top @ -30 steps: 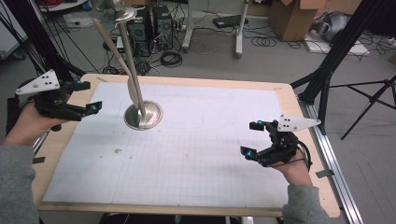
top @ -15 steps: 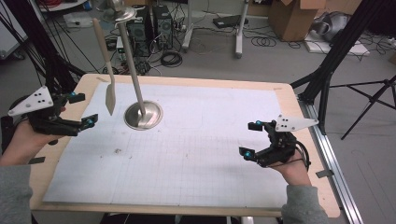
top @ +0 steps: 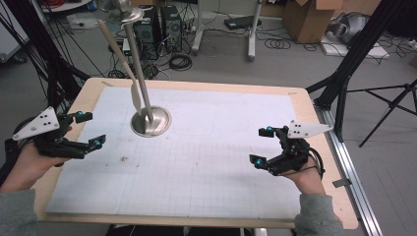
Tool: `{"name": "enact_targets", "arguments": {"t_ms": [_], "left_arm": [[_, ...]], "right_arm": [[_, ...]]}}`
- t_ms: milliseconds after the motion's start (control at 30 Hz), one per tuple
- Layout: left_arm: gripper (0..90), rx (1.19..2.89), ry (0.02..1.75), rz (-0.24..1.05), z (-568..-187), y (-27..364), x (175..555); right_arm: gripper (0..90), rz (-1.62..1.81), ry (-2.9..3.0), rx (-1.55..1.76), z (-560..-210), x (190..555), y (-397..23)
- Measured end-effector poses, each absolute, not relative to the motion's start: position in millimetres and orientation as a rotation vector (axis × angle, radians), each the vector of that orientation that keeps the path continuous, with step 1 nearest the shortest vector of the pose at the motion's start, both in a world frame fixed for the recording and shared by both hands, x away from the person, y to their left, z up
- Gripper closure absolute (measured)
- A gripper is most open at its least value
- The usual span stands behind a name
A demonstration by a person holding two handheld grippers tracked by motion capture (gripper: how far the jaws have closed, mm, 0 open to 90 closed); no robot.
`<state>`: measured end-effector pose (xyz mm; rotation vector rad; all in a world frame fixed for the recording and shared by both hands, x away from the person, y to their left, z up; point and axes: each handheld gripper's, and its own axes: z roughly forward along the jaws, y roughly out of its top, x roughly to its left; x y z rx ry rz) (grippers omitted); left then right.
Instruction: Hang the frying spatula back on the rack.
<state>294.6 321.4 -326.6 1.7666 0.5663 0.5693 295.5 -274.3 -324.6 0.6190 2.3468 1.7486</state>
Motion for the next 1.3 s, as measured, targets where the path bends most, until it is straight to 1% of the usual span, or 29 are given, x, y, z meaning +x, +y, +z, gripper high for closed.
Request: {"name": "enact_targets", "arguments": {"t_ms": [667,900,1033,1300], "left_arm": [[12.7,1.749,0.613,0.591,-345,341,270],[12.6,1.759,0.635,0.566,-358,346,274],[12.4,1.742,0.662,0.556,-365,349,278],[12.4,1.75,0.674,0.544,-372,349,280]], "right_arm": [[1.8,1.74,2.332,0.588,-323,302,-265],[1.8,1.736,2.286,0.607,-326,301,-264],[1.8,1.836,2.193,0.62,-333,300,-267],[1.8,1.786,2.102,0.695,-346,297,-278]]}}
